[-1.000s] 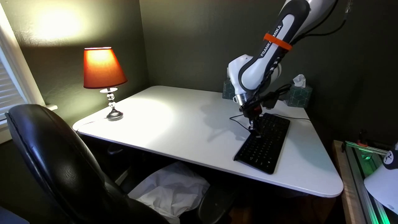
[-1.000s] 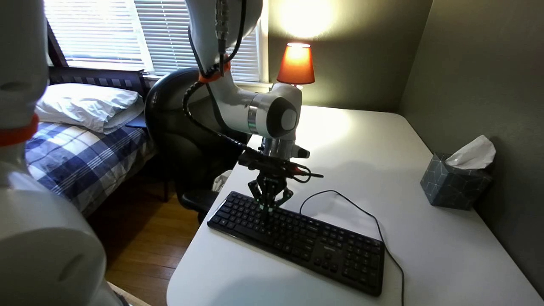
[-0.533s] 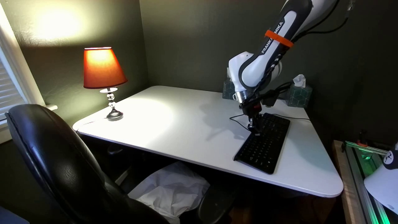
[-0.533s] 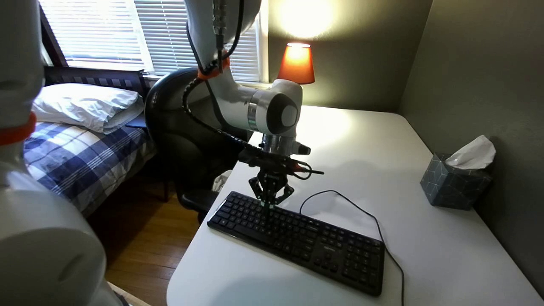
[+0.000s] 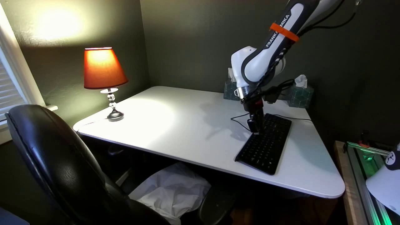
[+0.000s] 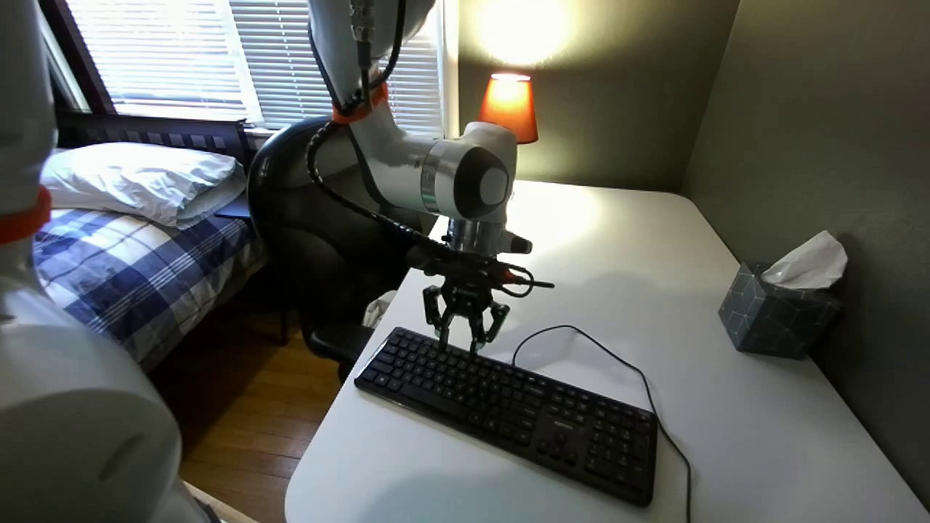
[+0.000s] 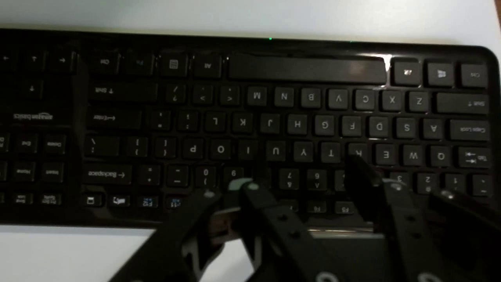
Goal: Press the button on the keyboard
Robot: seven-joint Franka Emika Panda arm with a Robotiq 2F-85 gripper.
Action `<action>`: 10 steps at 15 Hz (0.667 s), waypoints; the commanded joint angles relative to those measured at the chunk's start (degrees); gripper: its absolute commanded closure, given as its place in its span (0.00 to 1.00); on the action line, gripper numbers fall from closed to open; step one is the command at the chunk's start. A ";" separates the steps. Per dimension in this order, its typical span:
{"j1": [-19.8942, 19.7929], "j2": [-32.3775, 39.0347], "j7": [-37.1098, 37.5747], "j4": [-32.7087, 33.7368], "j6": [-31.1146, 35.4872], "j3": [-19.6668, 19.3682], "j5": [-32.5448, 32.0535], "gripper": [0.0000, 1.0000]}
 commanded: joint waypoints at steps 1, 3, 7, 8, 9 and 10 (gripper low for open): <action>0.07 -3.05 1.09 -2.65 0.49 0.01 0.20 0.14; 0.15 -4.01 1.45 -3.41 0.67 -0.04 0.05 0.01; 0.14 -6.11 2.00 -4.96 1.20 -0.16 -0.01 0.00; 0.12 -6.65 2.10 -5.39 1.35 -0.18 0.05 0.00; 0.13 -7.22 2.28 -5.82 1.45 -0.21 0.01 0.00; 0.14 -7.74 2.51 -6.18 1.57 -0.25 -0.07 0.00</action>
